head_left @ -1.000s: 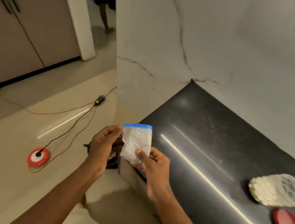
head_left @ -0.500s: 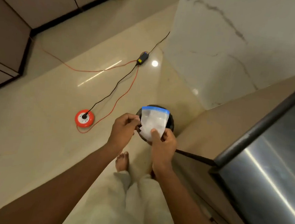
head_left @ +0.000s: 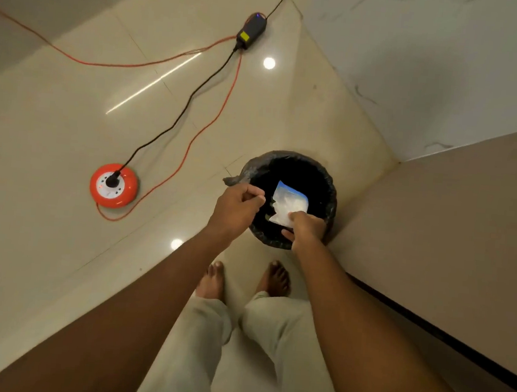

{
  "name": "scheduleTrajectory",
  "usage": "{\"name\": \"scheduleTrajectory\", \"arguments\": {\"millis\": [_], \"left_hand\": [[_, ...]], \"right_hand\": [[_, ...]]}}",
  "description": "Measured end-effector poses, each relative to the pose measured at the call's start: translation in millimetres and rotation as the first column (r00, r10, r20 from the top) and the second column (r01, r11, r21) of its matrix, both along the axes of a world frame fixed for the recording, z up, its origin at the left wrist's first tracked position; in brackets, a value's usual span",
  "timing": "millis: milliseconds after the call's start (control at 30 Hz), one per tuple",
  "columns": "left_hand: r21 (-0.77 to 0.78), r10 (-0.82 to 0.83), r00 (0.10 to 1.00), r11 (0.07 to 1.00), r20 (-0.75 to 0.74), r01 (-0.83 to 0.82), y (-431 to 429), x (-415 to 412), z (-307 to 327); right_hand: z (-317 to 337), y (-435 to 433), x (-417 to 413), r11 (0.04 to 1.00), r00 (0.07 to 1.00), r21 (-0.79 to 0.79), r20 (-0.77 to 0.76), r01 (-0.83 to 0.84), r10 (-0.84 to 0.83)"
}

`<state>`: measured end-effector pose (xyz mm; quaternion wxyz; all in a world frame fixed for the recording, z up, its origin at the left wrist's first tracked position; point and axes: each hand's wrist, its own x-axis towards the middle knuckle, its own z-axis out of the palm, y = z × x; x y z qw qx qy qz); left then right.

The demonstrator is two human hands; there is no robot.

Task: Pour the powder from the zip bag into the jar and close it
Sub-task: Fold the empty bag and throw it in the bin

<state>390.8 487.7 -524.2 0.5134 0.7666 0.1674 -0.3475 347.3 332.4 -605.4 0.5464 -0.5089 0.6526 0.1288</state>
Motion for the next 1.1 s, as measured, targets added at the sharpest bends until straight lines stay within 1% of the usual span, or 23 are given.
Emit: {"name": "scheduleTrajectory", "arguments": {"millis": [67,133,233,300,367,433,500,567,633,700,800,867,967,1033,1100], "left_hand": [[0.015,-0.033,0.999,0.999,0.008,0.032,-1,5,-22],[0.033,-0.064,0.998,0.997,0.019,0.063,0,7,-32],[0.052,-0.078,0.996,0.996,0.053,0.076,6,6,-15],[0.051,-0.083,0.994,0.996,0.073,0.079,12,2,16],[0.049,-0.098,0.990,0.994,0.096,0.094,17,-3,56],[0.052,-0.117,0.986,0.992,0.115,0.111,23,-9,107],[0.049,-0.131,0.982,0.991,0.138,0.126,28,-17,162],[0.028,-0.151,0.972,0.989,0.181,0.148,33,-28,224],[-0.007,-0.164,0.956,0.985,0.243,0.171,34,-39,281],[-0.045,-0.176,0.937,0.979,0.303,0.198,32,-49,332],[-0.132,-0.173,0.904,0.962,0.392,0.241,25,-68,391],[-0.184,-0.145,0.879,0.950,0.454,0.252,18,-81,419],[-0.216,-0.145,0.840,0.931,0.523,0.295,-3,-101,453],[-0.219,-0.166,0.815,0.916,0.555,0.336,-22,-114,464],[-0.228,-0.210,0.784,0.885,0.584,0.406,-47,-129,473]], "right_hand": [[-27,1,9,0.999,1.000,0.038,0.003,-0.006,0.006],[-41,3,14,0.998,0.999,0.045,0.010,-0.039,0.039],[-26,9,10,0.992,0.992,-0.023,0.024,-0.120,0.121],[9,11,4,0.951,0.958,-0.141,0.046,-0.275,0.284],[58,17,-3,0.867,0.886,-0.261,0.080,-0.424,0.457],[121,25,-13,0.811,0.827,-0.325,0.131,-0.485,0.547],[185,34,-23,0.783,0.783,-0.370,0.194,-0.500,0.591],[256,42,-35,0.772,0.749,-0.412,0.261,-0.485,0.609],[322,47,-46,0.769,0.736,-0.446,0.296,-0.457,0.609],[378,49,-52,0.770,0.724,-0.483,0.336,-0.416,0.602],[450,47,-68,0.799,0.684,-0.502,0.455,-0.331,0.570],[486,41,-79,0.789,0.638,-0.550,0.509,-0.275,0.577],[528,22,-108,0.753,0.615,-0.643,0.541,-0.136,0.573],[547,2,-132,0.723,0.626,-0.689,0.544,-0.047,0.559],[562,-23,-162,0.683,0.659,-0.730,0.528,0.030,0.535]]}}
